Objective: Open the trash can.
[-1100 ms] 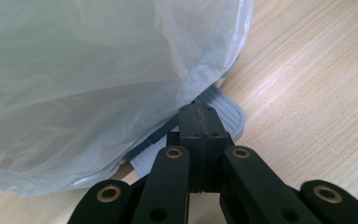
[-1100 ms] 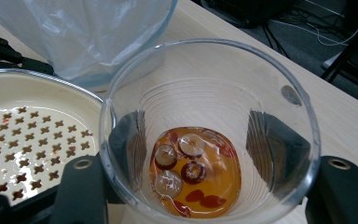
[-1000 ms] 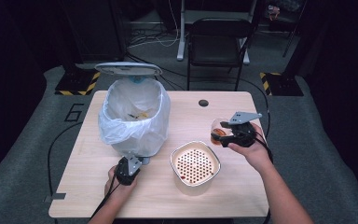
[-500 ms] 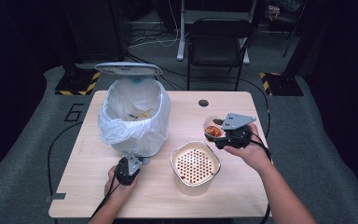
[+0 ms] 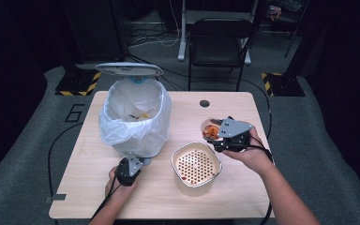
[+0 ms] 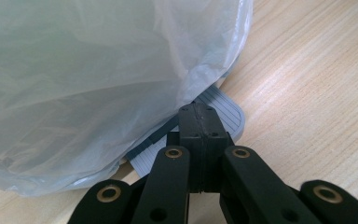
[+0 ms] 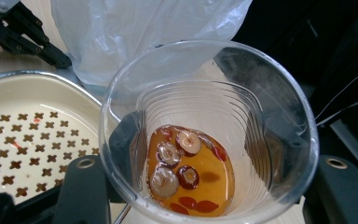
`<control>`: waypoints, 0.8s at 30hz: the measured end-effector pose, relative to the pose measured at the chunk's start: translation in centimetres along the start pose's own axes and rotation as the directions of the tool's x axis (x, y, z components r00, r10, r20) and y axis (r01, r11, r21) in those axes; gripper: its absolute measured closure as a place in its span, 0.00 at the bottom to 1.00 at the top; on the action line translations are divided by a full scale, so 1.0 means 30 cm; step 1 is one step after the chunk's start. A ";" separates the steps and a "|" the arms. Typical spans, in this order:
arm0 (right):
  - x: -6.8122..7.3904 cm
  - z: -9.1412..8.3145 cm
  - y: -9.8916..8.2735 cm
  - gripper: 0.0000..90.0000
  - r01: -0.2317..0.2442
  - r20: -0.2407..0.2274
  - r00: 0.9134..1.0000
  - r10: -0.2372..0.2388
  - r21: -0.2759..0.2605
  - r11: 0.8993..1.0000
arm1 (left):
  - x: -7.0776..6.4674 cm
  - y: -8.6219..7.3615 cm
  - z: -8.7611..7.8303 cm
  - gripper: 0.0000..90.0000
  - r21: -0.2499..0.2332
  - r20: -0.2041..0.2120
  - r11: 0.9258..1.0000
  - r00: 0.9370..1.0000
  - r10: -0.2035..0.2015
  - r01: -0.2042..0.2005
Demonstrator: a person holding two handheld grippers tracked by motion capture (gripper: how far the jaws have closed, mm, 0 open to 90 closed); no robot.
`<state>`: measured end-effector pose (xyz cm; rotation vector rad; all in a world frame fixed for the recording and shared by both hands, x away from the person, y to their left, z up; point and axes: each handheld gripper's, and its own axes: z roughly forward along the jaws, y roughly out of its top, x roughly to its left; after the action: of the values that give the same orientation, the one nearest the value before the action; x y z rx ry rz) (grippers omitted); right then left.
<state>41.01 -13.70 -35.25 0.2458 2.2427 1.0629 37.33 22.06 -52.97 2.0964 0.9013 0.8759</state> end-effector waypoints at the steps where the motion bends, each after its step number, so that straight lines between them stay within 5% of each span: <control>1: 0.005 0.001 0.000 0.43 0.015 0.005 1.000 -0.015 0.005 1.000 | 0.000 0.000 0.000 1.00 0.000 0.000 1.000 1.000 -0.001 0.001; 10: 0.013 0.013 -0.010 0.44 0.090 0.002 0.996 -0.090 -0.044 0.995 | 0.000 0.000 0.000 1.00 0.002 0.001 1.000 1.000 0.002 -0.002; 17: 0.025 0.038 -0.023 0.45 0.172 -0.005 0.985 -0.173 -0.112 0.979 | 0.001 0.000 0.000 1.00 0.001 0.002 1.000 1.000 -0.001 0.001; 24: 0.069 0.060 -0.041 0.46 0.241 0.012 0.970 -0.241 -0.117 0.963 | 0.001 0.000 0.000 1.00 0.002 0.003 1.000 1.000 -0.001 0.001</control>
<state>40.64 -12.51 -37.97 -0.0781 2.1373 1.0573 37.35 22.10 -52.95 2.0983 0.9021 0.8717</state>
